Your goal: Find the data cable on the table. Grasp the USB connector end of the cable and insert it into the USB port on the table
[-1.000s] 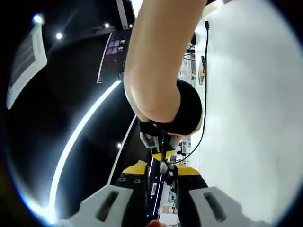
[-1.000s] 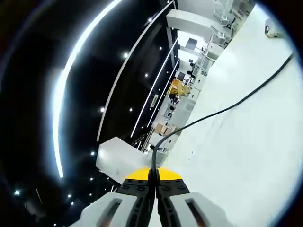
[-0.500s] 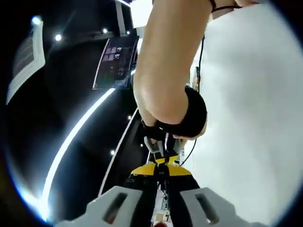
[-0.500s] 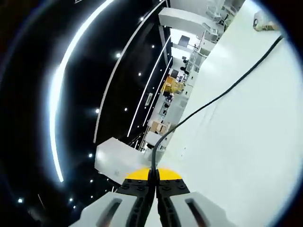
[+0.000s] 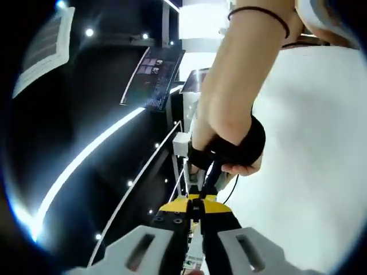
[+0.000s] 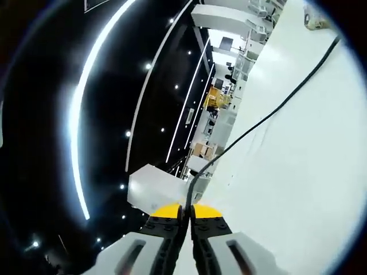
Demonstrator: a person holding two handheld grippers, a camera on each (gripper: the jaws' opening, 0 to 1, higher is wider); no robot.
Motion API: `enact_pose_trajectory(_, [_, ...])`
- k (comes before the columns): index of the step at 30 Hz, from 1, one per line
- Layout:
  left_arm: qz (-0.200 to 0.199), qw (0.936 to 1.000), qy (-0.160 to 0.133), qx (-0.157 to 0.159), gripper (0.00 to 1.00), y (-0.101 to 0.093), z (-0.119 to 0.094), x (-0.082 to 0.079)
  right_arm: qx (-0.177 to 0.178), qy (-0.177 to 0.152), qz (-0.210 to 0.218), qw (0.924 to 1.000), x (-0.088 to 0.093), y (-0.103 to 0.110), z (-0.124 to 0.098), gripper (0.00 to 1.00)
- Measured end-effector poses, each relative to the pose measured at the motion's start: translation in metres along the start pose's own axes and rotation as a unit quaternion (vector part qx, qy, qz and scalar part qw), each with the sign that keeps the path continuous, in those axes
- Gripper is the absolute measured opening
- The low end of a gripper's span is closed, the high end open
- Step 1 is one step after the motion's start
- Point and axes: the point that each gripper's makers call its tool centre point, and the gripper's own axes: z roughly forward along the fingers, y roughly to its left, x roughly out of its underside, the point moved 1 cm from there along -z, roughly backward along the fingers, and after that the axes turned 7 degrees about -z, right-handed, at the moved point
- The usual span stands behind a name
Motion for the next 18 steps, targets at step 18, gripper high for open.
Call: enact_pose_trajectory(18, [-0.285, 0.9578, -0.013, -0.039, 0.07, 0.04, -0.004, 0.029, -0.079, 0.041, -0.016, 0.9959, 0.012, 0.013, -0.004, 0.19])
